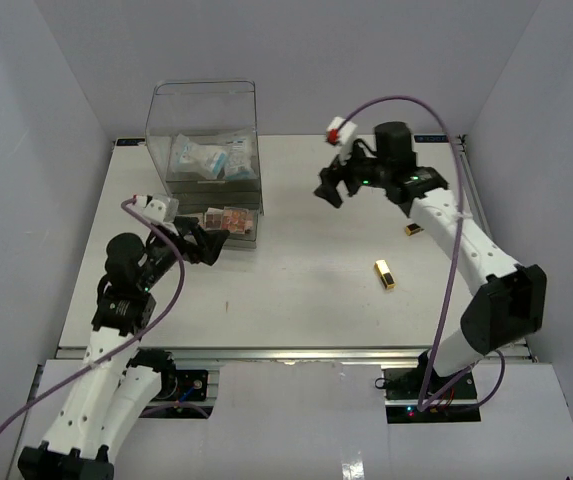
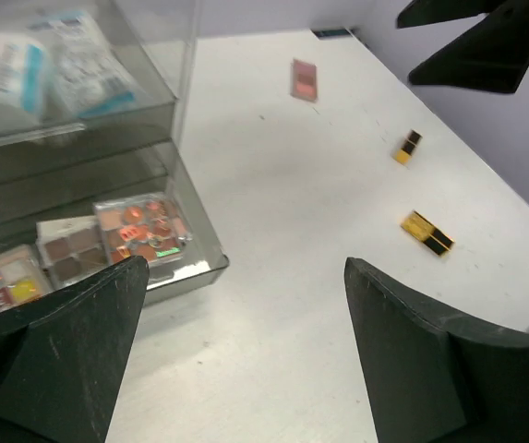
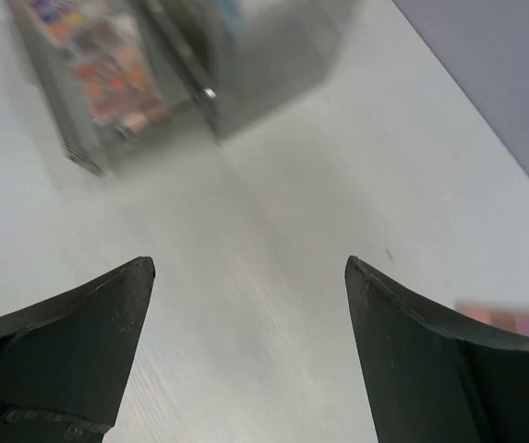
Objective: Organize the makeup
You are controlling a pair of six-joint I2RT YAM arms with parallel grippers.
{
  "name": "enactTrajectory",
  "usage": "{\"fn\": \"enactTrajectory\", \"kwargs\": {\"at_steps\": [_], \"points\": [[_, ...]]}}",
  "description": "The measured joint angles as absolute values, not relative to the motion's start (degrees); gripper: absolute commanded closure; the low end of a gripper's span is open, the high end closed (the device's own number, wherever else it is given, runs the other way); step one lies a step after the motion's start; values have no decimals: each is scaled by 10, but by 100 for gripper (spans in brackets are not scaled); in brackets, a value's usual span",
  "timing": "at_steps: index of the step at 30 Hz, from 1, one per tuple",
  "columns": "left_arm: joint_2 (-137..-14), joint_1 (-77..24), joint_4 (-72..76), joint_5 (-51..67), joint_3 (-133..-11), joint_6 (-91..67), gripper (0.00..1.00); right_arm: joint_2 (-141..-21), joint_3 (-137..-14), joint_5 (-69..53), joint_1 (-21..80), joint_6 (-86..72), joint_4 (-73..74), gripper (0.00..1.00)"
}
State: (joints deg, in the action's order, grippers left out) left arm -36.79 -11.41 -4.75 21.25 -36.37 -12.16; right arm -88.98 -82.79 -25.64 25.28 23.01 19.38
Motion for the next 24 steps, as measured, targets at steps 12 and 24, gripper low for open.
{"fn": "enactTrajectory", "kwargs": {"at_steps": [12, 24], "points": [[-475, -153, -42, 289, -399, -150, 2, -1084, -918, -94, 63, -49, 202, 10], [-426, -154, -82, 224, -391, -126, 2, -1373, -1222, 103, 80, -176, 218, 10]]}}
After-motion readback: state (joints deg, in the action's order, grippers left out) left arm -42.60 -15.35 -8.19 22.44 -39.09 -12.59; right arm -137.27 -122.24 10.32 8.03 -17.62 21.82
